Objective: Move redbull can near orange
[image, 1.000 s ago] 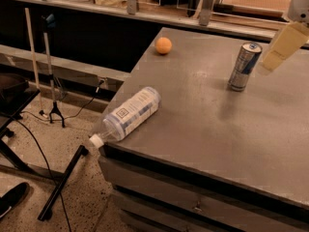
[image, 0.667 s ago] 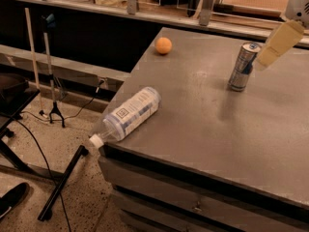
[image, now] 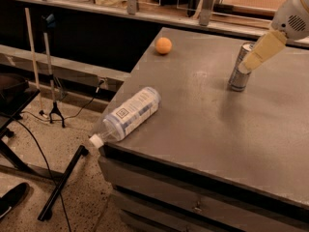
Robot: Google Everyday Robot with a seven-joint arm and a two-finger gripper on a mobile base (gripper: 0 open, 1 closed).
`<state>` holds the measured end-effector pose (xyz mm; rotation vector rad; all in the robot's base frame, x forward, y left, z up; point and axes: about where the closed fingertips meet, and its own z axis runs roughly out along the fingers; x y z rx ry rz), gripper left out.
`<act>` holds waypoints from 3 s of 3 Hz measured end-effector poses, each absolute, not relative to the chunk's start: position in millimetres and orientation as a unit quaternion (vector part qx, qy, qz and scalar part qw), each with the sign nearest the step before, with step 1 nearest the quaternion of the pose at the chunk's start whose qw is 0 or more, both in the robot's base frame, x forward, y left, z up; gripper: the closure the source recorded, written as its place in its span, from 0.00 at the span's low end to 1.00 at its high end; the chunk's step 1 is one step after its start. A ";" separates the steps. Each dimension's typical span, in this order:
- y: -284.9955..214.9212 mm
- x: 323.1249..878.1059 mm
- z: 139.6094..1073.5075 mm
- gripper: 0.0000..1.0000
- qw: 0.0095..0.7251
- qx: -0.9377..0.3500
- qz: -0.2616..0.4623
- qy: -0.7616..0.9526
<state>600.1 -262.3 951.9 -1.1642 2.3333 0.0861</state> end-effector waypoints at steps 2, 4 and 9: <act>-258.9 607.0 936.3 0.16 0.263 -0.429 0.030 0.864; -255.6 608.8 931.9 0.70 0.260 -0.431 0.033 0.863; -229.5 639.5 967.0 1.00 0.324 -0.418 0.065 0.846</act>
Offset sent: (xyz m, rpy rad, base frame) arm 0.0057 0.0020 -0.0128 -0.0021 -0.0027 -0.0071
